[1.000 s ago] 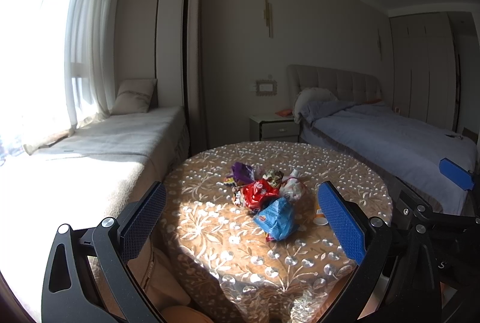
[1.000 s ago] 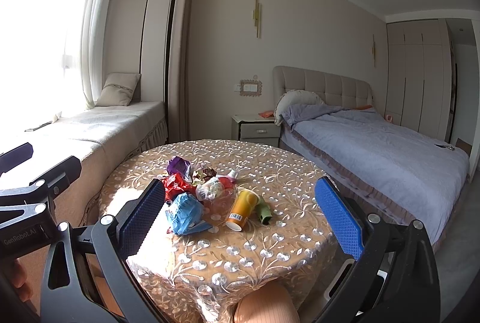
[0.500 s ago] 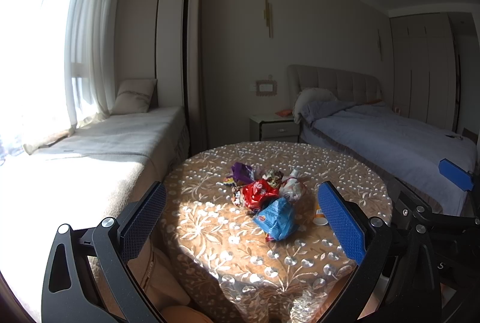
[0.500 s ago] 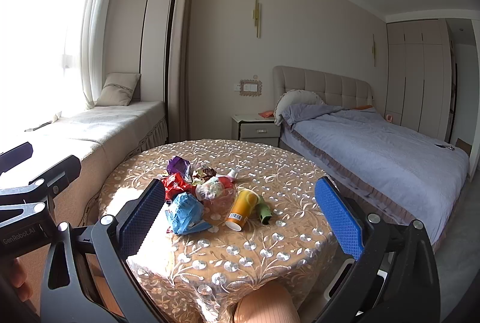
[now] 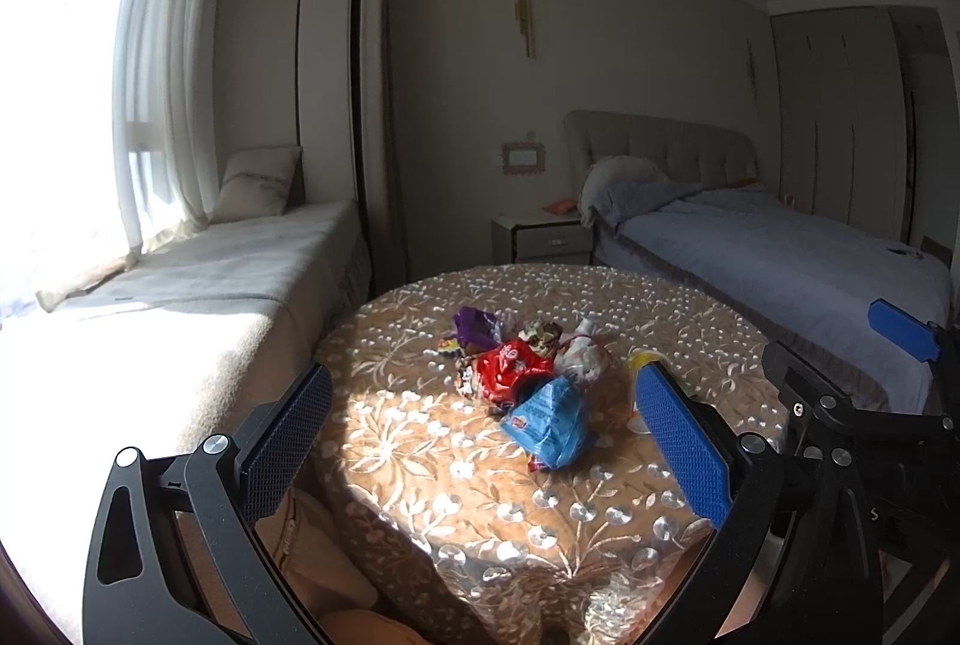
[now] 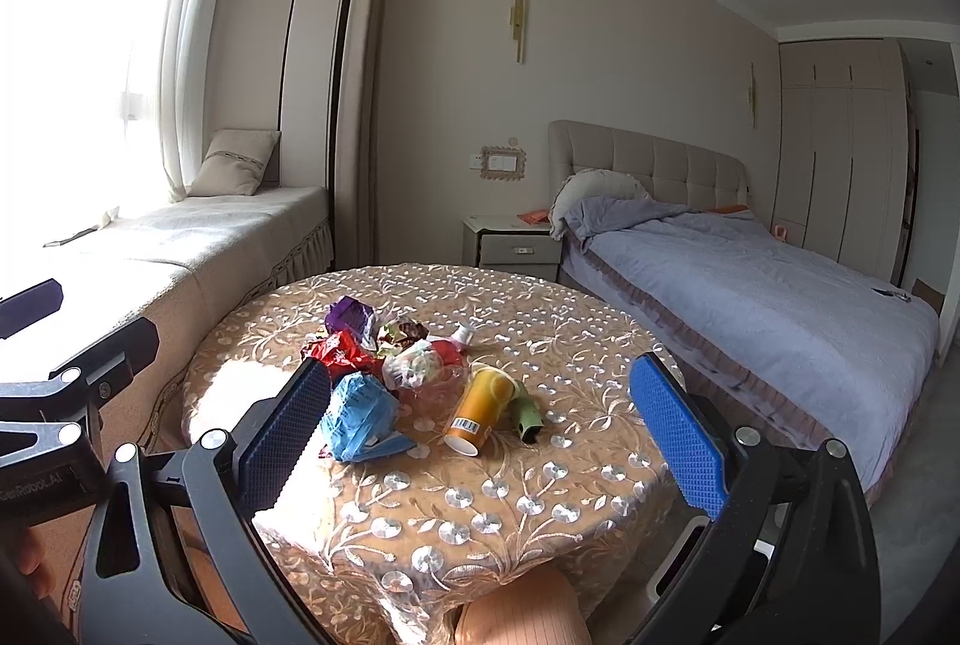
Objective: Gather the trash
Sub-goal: 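Grasp the blue chip bag with left tool while right tool grasps orange cup, then carry blue bag and orange cup to the white bin and release both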
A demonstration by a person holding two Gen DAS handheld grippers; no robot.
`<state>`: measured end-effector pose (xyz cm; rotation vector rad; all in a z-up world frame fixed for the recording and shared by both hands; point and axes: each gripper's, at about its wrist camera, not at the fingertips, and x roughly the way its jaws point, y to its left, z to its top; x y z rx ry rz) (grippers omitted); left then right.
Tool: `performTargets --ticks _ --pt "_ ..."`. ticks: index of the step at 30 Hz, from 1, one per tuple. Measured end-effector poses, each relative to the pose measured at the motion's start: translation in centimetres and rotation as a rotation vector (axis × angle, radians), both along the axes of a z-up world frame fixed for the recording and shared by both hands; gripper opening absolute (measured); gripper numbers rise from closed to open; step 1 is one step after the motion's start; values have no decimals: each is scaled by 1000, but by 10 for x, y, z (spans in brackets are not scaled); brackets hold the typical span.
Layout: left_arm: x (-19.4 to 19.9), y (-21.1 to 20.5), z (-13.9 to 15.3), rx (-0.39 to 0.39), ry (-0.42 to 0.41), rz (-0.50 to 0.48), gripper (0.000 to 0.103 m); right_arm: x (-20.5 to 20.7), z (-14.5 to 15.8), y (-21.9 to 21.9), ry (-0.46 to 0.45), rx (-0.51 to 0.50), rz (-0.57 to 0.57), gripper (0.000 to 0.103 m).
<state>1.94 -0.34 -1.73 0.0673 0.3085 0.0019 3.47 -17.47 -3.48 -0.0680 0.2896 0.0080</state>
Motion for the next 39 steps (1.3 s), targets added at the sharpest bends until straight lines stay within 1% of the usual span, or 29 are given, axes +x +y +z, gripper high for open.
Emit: performTargets --ticks 5,9,13,19,20,22,24,26,29,30,31,32,33,34,35,36,37,38,39 --pt "27 -9 -20 38 63 -18 99 30 -17 -11 67 18 -10 100" --pt "51 -14 -38 38 122 -46 99 56 -33 -22 130 57 -12 100" --pt "76 -19 -51 42 144 -55 99 85 -49 -29 198 84 0 100" --pt "126 -32 -87 103 243 -76 99 131 -73 -39 270 93 -5 100" --pt "134 -34 -93 100 268 -79 99 139 -77 -42 282 94 -8 100" --pt "153 -36 -104 69 312 -93 99 156 -83 -43 306 109 4 100" --pt "168 -37 -112 43 344 -109 99 174 -89 -41 349 133 40 100" --pt "180 -43 -119 66 361 -105 99 190 -95 -37 397 152 79 100" --pt "195 -50 -128 141 365 -80 99 212 -107 -32 463 145 100 99" --pt "199 -50 -130 151 372 -76 99 217 -110 -32 480 150 108 99" --pt "205 -49 -133 143 384 -79 98 222 -114 -30 488 156 116 99" --pt "210 -48 -135 120 400 -97 95 226 -118 -30 502 159 118 97" --pt "215 -47 -137 102 416 -117 91 231 -121 -28 514 156 122 91" --pt "219 -47 -140 88 430 -131 80 235 -126 -27 526 151 126 83" --pt "224 -47 -143 79 445 -138 77 240 -130 -25 546 141 123 79" --pt "227 -47 -146 83 443 -131 77 244 -136 -24 571 142 130 71" --pt "228 -47 -147 84 436 -131 75 248 -141 -23 589 147 131 67" --pt "228 -47 -146 80 432 -134 74 249 -146 -24 591 167 145 57" --pt "228 -47 -146 75 429 -133 73 249 -149 -28 583 199 160 51"
